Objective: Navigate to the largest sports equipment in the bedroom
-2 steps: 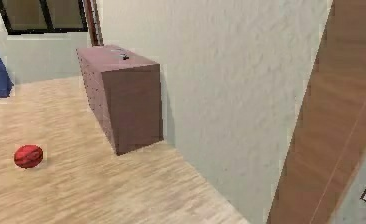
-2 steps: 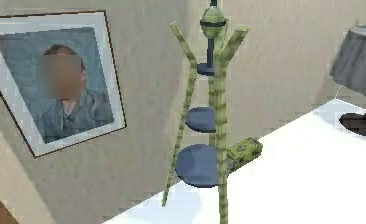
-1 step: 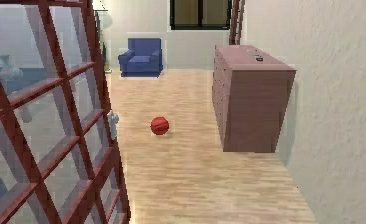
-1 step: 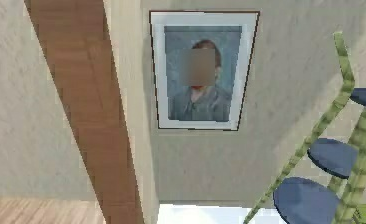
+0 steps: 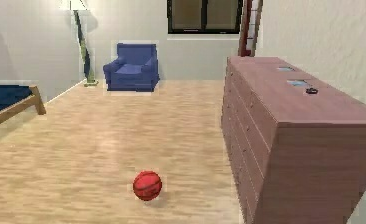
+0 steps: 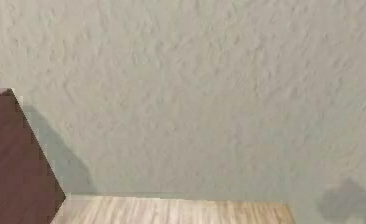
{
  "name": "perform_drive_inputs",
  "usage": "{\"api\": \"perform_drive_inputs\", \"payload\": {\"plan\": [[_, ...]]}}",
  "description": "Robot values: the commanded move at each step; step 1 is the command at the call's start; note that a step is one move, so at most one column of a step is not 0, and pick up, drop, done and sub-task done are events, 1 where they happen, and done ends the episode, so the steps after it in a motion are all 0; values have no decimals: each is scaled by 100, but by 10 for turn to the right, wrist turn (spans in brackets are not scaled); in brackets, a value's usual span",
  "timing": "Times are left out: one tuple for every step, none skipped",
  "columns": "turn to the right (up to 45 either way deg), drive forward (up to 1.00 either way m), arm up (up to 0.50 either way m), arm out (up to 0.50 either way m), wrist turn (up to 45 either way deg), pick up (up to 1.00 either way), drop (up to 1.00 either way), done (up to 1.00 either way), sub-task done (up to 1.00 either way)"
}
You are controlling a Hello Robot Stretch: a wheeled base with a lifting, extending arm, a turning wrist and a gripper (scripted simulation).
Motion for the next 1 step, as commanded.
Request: {"api": "perform_drive_inputs", "payload": {"plan": [[0,40,0,0,0,0,0,0,0]]}}
